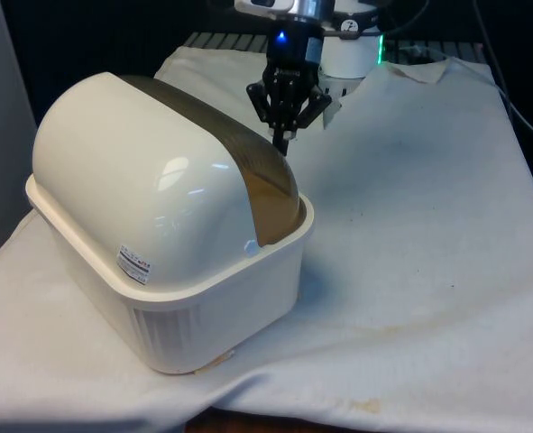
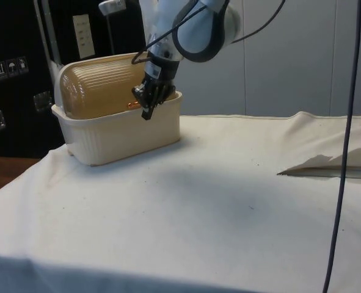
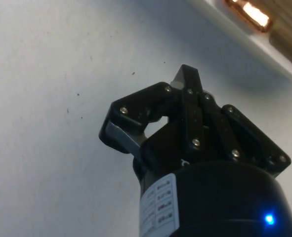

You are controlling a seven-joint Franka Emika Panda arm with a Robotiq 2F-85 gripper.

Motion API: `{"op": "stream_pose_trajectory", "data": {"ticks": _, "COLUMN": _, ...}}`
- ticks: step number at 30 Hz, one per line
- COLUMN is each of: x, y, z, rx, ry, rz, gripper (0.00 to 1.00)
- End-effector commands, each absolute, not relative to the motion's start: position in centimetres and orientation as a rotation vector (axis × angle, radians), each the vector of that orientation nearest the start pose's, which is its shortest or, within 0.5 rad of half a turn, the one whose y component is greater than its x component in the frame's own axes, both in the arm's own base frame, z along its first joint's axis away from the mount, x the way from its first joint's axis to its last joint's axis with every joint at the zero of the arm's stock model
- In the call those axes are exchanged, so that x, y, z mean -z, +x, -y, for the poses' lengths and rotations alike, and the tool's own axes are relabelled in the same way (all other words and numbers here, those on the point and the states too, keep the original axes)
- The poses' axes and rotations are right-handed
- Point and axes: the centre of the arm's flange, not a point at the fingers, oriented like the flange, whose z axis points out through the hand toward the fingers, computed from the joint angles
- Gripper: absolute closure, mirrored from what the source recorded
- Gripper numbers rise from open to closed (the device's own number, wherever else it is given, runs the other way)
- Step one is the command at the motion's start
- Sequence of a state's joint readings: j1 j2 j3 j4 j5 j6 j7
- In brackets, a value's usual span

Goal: Open the lid, then close it.

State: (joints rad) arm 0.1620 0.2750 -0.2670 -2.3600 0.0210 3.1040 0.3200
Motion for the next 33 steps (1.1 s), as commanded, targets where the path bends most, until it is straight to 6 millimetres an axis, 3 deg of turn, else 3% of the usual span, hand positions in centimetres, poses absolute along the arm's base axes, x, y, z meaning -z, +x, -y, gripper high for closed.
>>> {"op": "stream_pose_trajectory", "data": {"ticks": 1, "x": -26.7, "y": 55.1, "z": 6.7, "rx": 0.778, "ry": -3.0, "rz": -0.654, "gripper": 1.0}}
{"op": "stream_pose_trajectory", "data": {"ticks": 4, "x": -26.7, "y": 55.3, "z": 7.1, "rx": 0.78, "ry": -3.003, "rz": -0.666, "gripper": 1.0}}
{"op": "stream_pose_trajectory", "data": {"ticks": 5, "x": -26.9, "y": 55.2, "z": 6.3, "rx": 0.761, "ry": -2.994, "rz": -0.648, "gripper": 1.0}}
{"op": "stream_pose_trajectory", "data": {"ticks": 6, "x": -26.7, "y": 55.4, "z": 7.2, "rx": 0.781, "ry": -3.002, "rz": -0.67, "gripper": 1.0}}
{"op": "stream_pose_trajectory", "data": {"ticks": 13, "x": -26.8, "y": 55.8, "z": 8.0, "rx": 0.786, "ry": -3.002, "rz": -0.698, "gripper": 1.0}}
{"op": "stream_pose_trajectory", "data": {"ticks": 14, "x": -27.0, "y": 55.6, "z": 7.1, "rx": 0.776, "ry": -2.992, "rz": -0.677, "gripper": 1.0}}
{"op": "stream_pose_trajectory", "data": {"ticks": 15, "x": -26.9, "y": 55.8, "z": 8.1, "rx": 0.786, "ry": -3.002, "rz": -0.702, "gripper": 1.0}}
{"op": "stream_pose_trajectory", "data": {"ticks": 18, "x": -27.0, "y": 56.0, "z": 8.5, "rx": 0.792, "ry": -3.0, "rz": -0.719, "gripper": 1.0}}
{"op": "stream_pose_trajectory", "data": {"ticks": 23, "x": -27.2, "y": 56.1, "z": 8.9, "rx": 0.802, "ry": -2.996, "rz": -0.737, "gripper": 1.0}}
{"op": "stream_pose_trajectory", "data": {"ticks": 24, "x": -27.4, "y": 55.9, "z": 8.1, "rx": 0.794, "ry": -2.984, "rz": -0.718, "gripper": 1.0}}
{"op": "stream_pose_trajectory", "data": {"ticks": 25, "x": -27.2, "y": 56.1, "z": 9.0, "rx": 0.804, "ry": -2.994, "rz": -0.741, "gripper": 1.0}}
{"op": "stream_pose_trajectory", "data": {"ticks": 33, "x": -27.4, "y": 56.8, "z": 9.3, "rx": 0.823, "ry": -2.98, "rz": -0.775, "gripper": 1.0}}
